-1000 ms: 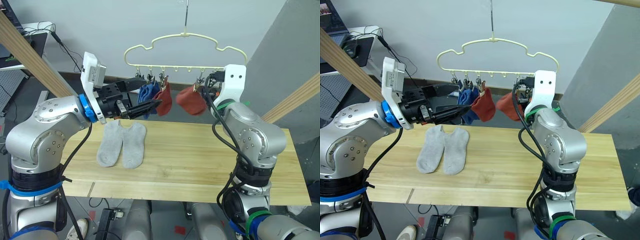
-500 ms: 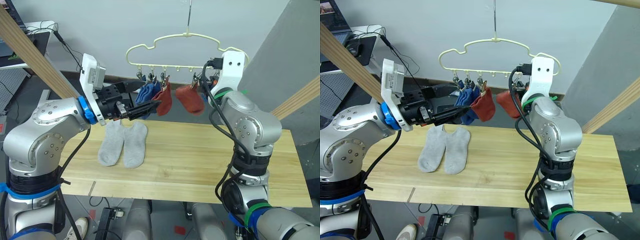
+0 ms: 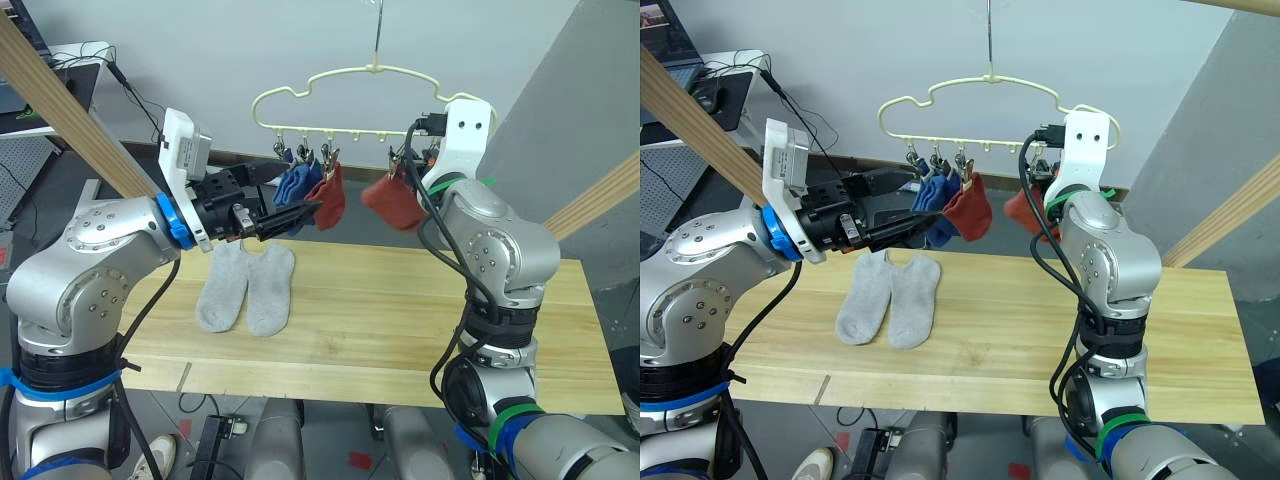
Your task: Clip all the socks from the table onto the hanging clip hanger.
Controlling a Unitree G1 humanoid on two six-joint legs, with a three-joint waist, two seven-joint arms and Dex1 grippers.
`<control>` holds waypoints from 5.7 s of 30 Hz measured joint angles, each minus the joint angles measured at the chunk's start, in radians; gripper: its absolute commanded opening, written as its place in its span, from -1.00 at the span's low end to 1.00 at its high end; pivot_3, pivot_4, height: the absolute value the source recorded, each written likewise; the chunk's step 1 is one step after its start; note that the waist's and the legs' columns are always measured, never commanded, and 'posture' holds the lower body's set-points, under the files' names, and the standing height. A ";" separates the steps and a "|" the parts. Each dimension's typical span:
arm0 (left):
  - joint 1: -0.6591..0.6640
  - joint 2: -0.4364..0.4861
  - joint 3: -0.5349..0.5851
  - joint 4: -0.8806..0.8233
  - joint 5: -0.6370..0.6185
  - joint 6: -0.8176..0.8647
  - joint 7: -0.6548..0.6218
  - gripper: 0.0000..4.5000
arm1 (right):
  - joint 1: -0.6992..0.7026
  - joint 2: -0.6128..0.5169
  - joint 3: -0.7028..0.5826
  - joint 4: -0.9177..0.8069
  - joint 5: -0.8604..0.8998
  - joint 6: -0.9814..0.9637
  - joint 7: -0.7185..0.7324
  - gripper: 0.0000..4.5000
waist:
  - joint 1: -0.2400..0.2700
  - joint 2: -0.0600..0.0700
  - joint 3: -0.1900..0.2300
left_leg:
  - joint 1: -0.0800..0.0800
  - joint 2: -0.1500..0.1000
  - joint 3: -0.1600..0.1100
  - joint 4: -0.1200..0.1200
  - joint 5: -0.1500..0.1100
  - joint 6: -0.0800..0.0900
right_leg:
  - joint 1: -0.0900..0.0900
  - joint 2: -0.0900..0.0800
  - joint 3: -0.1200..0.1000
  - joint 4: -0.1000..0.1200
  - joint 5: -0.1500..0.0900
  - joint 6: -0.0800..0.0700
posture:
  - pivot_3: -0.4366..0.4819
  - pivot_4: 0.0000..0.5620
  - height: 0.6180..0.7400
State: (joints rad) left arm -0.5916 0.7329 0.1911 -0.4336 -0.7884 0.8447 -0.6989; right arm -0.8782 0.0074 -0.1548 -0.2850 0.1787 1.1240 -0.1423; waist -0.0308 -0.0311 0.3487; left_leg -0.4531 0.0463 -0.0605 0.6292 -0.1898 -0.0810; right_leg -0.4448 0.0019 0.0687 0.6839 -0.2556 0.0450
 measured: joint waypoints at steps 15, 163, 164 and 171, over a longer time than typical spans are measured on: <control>0.020 0.000 0.000 0.000 0.000 0.000 0.007 0.87 | -0.019 0.000 -0.006 0.017 0.000 -0.023 -0.005 -0.23 | 0.000 0.000 0.000 | 0.000 0.000 0.000 0.000 0.000 0.000 | 0.000 0.000 0.000 0.000 0.000 0.000 | 0.06 0.07 1.00; -0.402 -0.623 -0.263 0.824 0.520 -0.319 0.008 -0.81 | -0.176 0.108 -0.171 -0.067 0.001 0.220 -0.074 -0.99 | -0.035 0.001 0.001 | 0.000 -0.001 0.002 -0.001 0.003 0.004 | -0.003 0.000 0.001 0.006 0.000 0.000 | -0.19 0.18 1.00; -0.402 -0.623 -0.263 0.822 0.517 -0.315 0.008 -0.81 | -0.176 0.108 -0.171 -0.067 0.001 0.220 -0.074 -0.99 | -0.035 0.001 0.001 | 0.000 -0.001 0.002 -0.001 0.003 0.004 | -0.003 0.000 0.001 0.006 0.000 0.000 | -0.19 0.19 1.00; -0.401 -0.623 -0.252 0.788 0.486 -0.276 0.011 -0.81 | -0.176 0.108 -0.171 -0.072 0.001 0.220 -0.075 -0.99 | -0.035 0.001 0.001 | 0.000 -0.001 0.001 -0.001 0.003 0.004 | -0.003 0.000 0.001 0.005 0.000 0.000 | -0.18 0.19 1.00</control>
State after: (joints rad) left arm -0.9928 0.1100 -0.0606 0.3546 -0.3022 0.5691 -0.6880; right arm -1.0545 0.1159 -0.3254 -0.3566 0.1794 1.3436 -0.2176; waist -0.0659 -0.0302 0.3495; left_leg -0.4531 0.0453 -0.0591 0.6278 -0.1871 -0.0768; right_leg -0.4480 0.0021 0.0701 0.6893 -0.2556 0.0448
